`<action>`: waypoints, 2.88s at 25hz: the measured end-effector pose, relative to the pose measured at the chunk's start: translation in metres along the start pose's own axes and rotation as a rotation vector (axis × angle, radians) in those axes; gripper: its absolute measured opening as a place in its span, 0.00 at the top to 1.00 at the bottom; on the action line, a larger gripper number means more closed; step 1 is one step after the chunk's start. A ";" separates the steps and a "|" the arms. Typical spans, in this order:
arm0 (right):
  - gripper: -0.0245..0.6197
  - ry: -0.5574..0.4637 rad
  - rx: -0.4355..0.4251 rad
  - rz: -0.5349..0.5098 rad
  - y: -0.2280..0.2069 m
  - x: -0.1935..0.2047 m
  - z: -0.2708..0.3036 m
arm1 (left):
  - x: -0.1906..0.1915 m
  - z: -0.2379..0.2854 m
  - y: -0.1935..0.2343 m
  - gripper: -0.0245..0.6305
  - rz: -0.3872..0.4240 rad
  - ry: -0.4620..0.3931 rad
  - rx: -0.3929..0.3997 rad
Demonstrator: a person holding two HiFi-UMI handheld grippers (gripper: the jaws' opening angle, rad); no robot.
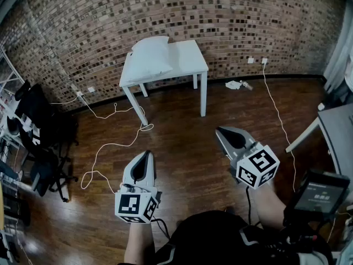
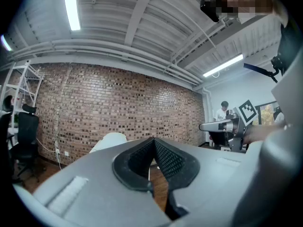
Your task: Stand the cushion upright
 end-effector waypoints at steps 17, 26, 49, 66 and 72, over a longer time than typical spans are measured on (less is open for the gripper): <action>0.95 0.061 0.089 -0.021 0.101 0.003 0.075 | 0.005 -0.041 0.125 0.96 -0.032 0.044 0.115; 0.95 0.068 0.003 -0.021 0.064 0.012 0.140 | 0.010 0.021 0.153 0.96 -0.014 0.080 0.072; 0.95 0.024 -0.099 -0.065 -0.176 0.002 0.292 | -0.022 0.289 0.171 0.96 0.052 0.091 -0.123; 0.95 0.026 0.016 -0.059 -0.232 0.000 0.462 | -0.030 0.423 0.312 0.96 0.026 0.063 0.011; 0.95 0.042 0.026 -0.042 -0.239 -0.007 0.544 | -0.041 0.466 0.387 0.96 0.013 0.073 0.037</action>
Point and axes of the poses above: the fingertips, and each gripper's own axes: z forward along the fingers, y to its left, x out of its underside, the point moved 9 cm from there along -z, backward along the fingers, and after that the axes turned 4 degrees about -z, right-handed, at the moved point
